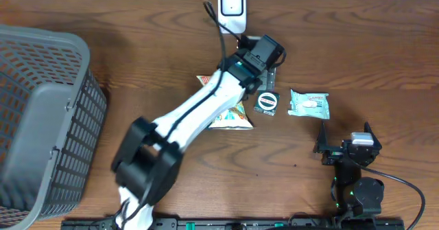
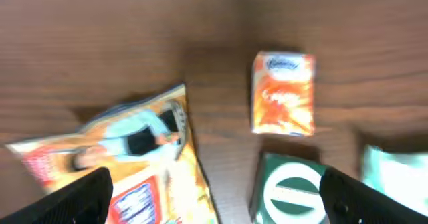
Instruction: Scan the item barcode
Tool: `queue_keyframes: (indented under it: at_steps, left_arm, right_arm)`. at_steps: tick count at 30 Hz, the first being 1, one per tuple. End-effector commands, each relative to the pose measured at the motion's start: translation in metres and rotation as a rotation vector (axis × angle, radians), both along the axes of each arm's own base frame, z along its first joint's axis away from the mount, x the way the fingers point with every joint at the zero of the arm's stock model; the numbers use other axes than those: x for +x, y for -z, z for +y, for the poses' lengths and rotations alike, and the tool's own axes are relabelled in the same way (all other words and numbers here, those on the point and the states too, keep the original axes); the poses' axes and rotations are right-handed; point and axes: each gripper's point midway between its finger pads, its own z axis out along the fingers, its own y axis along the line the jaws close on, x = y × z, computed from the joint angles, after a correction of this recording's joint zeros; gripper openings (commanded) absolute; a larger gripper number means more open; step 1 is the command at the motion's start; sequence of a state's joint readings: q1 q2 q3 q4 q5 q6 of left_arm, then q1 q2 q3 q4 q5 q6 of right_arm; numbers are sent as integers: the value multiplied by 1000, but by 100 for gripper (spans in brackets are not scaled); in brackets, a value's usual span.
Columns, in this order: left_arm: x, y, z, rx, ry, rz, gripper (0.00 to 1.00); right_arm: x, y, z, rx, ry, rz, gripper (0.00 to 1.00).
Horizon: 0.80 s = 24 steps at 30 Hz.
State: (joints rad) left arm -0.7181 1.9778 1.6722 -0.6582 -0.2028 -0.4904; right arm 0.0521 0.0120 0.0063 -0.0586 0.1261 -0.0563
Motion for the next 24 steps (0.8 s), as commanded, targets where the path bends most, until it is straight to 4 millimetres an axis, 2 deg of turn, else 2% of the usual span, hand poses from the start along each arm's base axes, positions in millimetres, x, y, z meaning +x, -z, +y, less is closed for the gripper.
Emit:
queue_keyframes:
  at_steps: [1, 2, 3, 6, 10, 13, 16, 24]
  left_arm:
    - [-7, -130, 44, -39, -22, -227, 98]
    - [-17, -158, 68, -51, -54, -260, 98]
    - [-24, -173, 84, -64, -78, -275, 98]
    - [-41, -206, 134, -101, -185, -303, 98]
    - [-55, -226, 184, -144, -333, -321, 98]
    - [-73, -225, 217, -133, -419, -286, 98]
    - [-90, -216, 237, -150, -529, -227, 98]
    - [-104, -202, 250, -90, -554, -151, 98]
  right_arm:
    - [0, 0, 2, -8, -7, -1, 99]
    - [0, 0, 2, -8, -8, -1, 99]
    - [0, 0, 2, -8, -7, -1, 99]
    - [0, 0, 2, -9, -8, -1, 99]
    - [0, 0, 2, -8, -7, -1, 99]
    - [0, 0, 2, -8, -7, -1, 99]
    - [0, 0, 2, -9, -7, -1, 99]
    - [0, 0, 2, -9, -8, -1, 99]
